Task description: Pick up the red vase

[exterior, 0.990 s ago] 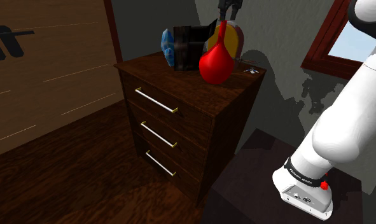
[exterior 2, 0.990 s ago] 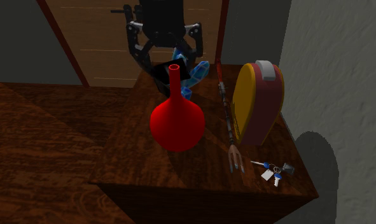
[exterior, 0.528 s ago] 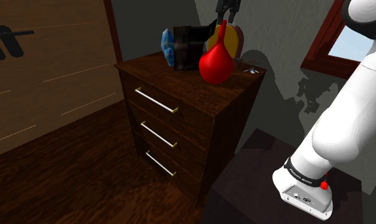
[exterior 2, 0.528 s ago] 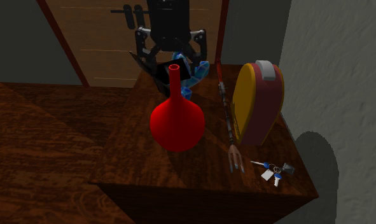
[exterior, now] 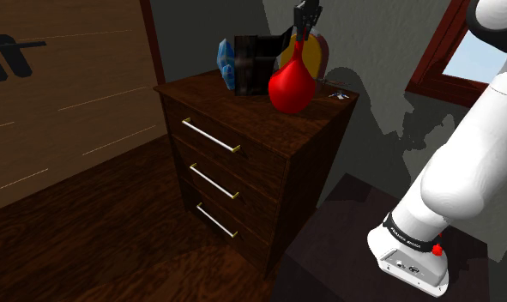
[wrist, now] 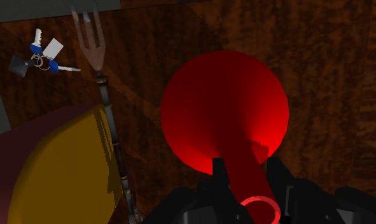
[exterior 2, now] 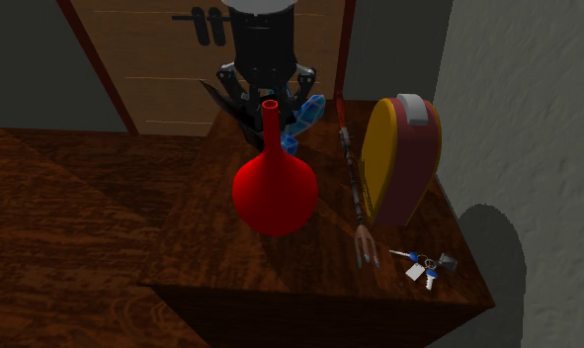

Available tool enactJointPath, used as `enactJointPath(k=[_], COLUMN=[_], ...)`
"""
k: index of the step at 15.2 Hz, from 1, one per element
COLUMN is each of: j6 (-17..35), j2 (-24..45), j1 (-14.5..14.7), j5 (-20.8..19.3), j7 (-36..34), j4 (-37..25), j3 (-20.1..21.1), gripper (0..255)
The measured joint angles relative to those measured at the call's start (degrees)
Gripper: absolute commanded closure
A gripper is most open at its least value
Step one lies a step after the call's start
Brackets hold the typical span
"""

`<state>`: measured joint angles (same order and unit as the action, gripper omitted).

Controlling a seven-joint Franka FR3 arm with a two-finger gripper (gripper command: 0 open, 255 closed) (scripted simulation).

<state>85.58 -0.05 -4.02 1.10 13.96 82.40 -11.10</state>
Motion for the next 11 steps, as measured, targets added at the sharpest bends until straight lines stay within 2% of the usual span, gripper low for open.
enactJointPath(k=[6,11], j6=[-0.33,-4.77], j2=[0.24,2.58], j1=[-0.02,-0.28], j5=[0.04,0.54], j7=[0.03,0.31], j4=[-0.51,-7.16], j3=[-0.02,-0.25], gripper=[255,255])
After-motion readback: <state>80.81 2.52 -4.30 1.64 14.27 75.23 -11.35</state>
